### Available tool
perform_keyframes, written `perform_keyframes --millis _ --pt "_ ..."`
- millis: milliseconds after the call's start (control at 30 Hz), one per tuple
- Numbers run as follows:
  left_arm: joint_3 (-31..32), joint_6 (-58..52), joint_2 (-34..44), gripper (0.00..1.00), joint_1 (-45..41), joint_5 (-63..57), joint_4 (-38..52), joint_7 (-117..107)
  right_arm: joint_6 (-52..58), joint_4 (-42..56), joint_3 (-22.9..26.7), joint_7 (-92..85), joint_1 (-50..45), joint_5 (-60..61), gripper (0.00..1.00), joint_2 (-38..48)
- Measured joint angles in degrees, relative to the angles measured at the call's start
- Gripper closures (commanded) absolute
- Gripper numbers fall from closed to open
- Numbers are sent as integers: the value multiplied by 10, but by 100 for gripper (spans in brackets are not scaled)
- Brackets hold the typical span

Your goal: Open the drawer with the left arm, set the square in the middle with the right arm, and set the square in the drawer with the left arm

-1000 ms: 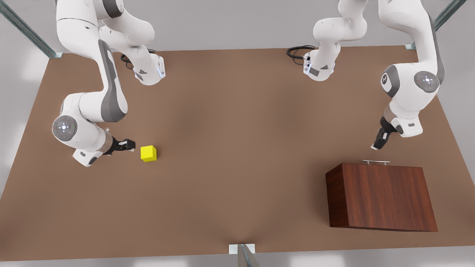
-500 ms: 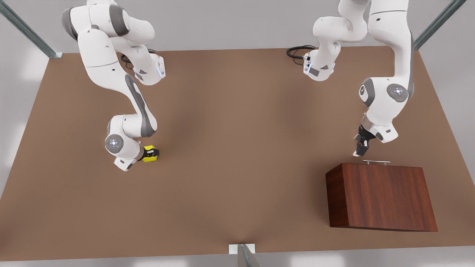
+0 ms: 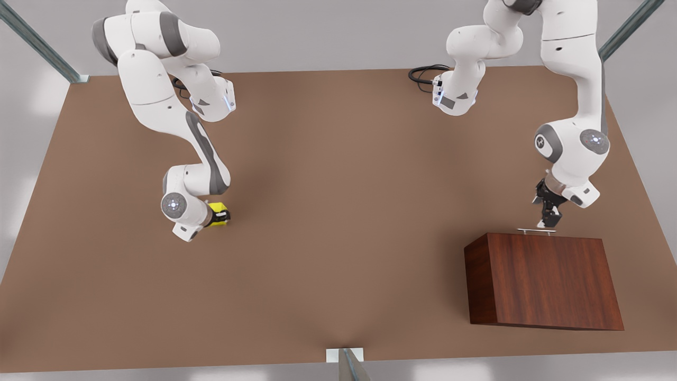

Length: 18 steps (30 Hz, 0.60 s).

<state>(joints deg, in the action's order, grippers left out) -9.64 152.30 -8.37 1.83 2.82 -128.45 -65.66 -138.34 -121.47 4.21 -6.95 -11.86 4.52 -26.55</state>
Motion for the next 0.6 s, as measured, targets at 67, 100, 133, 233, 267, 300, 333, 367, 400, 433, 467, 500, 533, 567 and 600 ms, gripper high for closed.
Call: perform_keyframes --millis 67,100,133,233,267,300,333,367,400,433,467,500,533,567,600 --pt "0 11 -9 0 4 0 0 0 0 0 0 0 1 0 40 0" --pt "1 15 -14 0 7 0 1 1 0 0 -1 -1 1 1 40 0" --pt "0 15 -14 0 5 0 2 1 0 1 -1 -1 2 1 40 0" --pt "0 35 -19 0 5 6 2 1 21 7 -3 7 1 2 40 14" --pt "1 38 -20 0 6 8 2 0 26 7 -3 7 2 2 40 18" --pt "0 41 -24 0 6 10 3 1 27 8 -3 11 2 2 40 19" --pt "1 46 -30 0 9 11 3 0 28 8 -15 41 1 2 40 24" --pt "1 48 -34 0 11 12 4 1 35 13 -33 78 1 2 40 30" --pt "1 48 -37 0 10 13 4 1 39 21 -49 110 2 2 40 32" --pt "1 48 -39 0 10 13 4 1 39 32 -69 155 1 2 39 30" --pt "1 48 -43 0 10 14 4 1 39 45 -93 204 1 2 39 28" --pt "1 48 -44 0 10 14 4 0 38 55 -114 243 1 2 38 25" --pt "1 47 -44 0 10 14 3 0 39 73 -138 292 2 5 38 19" --pt "1 46 -44 0 10 14 3 0 39 98 -153 337 -5 5 38 3" --pt "1 44 -44 0 10 15 3 0 39 125 -155 386 -30 6 38 -11"
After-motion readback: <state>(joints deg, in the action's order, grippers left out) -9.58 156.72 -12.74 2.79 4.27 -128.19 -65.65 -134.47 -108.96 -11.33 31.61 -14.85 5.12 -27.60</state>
